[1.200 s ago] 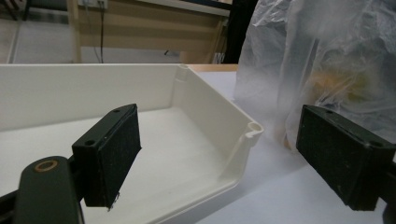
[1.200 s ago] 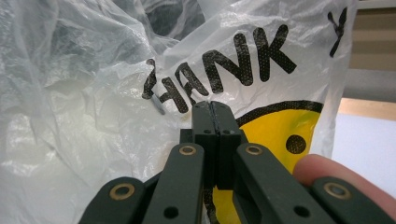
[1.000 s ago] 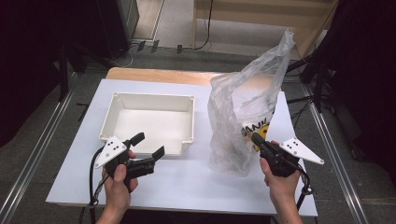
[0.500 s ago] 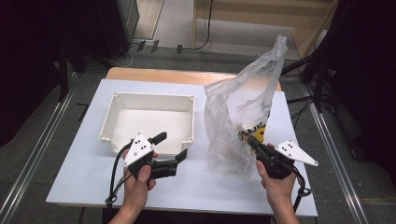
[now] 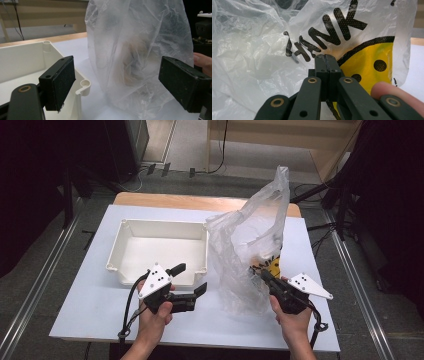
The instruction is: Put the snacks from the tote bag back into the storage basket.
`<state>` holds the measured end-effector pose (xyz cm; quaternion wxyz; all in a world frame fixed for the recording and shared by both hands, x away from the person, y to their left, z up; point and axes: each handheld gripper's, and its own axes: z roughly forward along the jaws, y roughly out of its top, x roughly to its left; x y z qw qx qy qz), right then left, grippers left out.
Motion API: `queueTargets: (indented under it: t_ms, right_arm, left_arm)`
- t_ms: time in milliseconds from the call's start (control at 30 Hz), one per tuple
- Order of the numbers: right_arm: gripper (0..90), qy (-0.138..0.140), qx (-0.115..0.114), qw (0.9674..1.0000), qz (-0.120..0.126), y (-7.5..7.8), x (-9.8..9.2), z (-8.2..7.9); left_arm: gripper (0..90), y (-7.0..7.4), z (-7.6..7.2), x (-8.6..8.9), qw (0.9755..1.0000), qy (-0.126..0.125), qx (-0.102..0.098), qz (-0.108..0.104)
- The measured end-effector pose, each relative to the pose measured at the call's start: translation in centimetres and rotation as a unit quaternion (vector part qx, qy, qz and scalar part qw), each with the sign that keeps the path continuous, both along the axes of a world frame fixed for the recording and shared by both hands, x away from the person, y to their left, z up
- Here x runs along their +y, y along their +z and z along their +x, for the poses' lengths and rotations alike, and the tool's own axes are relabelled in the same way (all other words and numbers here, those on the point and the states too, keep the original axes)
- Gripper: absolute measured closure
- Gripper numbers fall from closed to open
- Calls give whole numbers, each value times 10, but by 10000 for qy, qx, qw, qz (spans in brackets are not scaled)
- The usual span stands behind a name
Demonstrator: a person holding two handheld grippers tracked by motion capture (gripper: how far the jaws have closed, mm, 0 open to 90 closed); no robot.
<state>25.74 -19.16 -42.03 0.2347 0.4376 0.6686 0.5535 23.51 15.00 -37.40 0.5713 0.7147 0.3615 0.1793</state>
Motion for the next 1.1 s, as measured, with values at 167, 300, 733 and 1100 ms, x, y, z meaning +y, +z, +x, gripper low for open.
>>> queueTargets:
  t_ms: [167,300,733,1100]
  right_arm:
    - [900,13,33,10000,-32,-5,1,1]
    - [900,1,39,10000,-3,-6,0,0]
    - [900,90,120,9999,-73,-17,6,-3]
    - [900,171,256,9992,-249,-28,15,-1]
  left_arm:
    - [140,0,0,-1,10000,-34,34,-44]
    - [141,0,-2,-6,9999,-100,50,15]
    - [142,13,6,-23,9998,-148,-10,-92]
    - [142,22,13,-39,9996,-172,-17,-209]
